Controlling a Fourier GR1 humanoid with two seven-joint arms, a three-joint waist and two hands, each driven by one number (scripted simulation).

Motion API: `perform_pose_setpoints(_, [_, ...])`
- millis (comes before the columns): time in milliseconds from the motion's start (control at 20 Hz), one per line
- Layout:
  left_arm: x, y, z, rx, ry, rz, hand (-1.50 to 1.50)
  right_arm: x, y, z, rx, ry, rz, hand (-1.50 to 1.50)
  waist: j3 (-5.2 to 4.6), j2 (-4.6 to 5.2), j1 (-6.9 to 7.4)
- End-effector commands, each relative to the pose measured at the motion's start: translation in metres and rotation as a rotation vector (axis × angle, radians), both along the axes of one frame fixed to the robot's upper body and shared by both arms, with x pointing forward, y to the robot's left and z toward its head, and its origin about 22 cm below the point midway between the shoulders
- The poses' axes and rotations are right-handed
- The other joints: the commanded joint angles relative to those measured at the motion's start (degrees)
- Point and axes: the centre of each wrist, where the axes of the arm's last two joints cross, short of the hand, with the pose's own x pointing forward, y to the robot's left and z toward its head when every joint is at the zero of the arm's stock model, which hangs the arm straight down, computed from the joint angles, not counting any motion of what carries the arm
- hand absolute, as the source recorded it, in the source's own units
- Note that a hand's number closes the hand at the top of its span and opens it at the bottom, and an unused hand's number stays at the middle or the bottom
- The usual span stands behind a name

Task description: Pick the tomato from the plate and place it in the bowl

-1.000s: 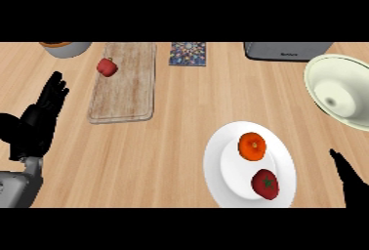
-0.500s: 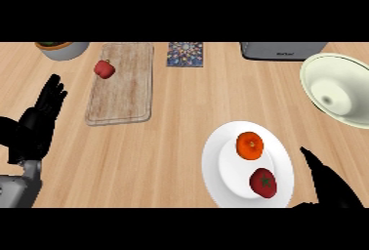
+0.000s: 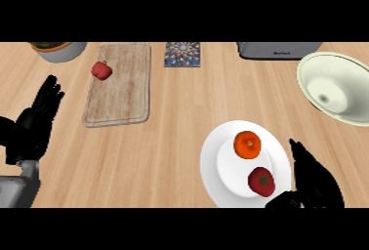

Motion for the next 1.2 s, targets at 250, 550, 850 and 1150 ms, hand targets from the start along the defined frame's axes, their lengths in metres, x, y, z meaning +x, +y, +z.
perform_pose_setpoints(250, [-0.006, 0.006, -0.007, -0.007, 0.008, -0.020, 0.00, 0.000, 0.029, -0.027, 0.001, 0.158, -0.089, -1.50, 0.02, -0.04, -0.29])
perform_pose_setpoints(550, [0.002, -0.007, -0.001, -0.003, 0.001, 0.021, 0.00, -0.011, 0.039, -0.043, 0.004, 0.126, -0.107, -1.50, 0.04, -0.10, -0.48])
perform_pose_setpoints(850, [0.008, -0.008, 0.004, -0.004, 0.015, 0.008, 0.00, 0.010, 0.031, -0.067, -0.023, 0.132, -0.124, -1.50, 0.05, 0.00, -0.41])
perform_pose_setpoints(1150, [0.004, -0.007, 0.011, 0.011, -0.018, 0.008, 0.00, 0.020, 0.015, -0.084, 0.079, 0.199, -0.111, 1.50, 0.06, 0.00, -0.32])
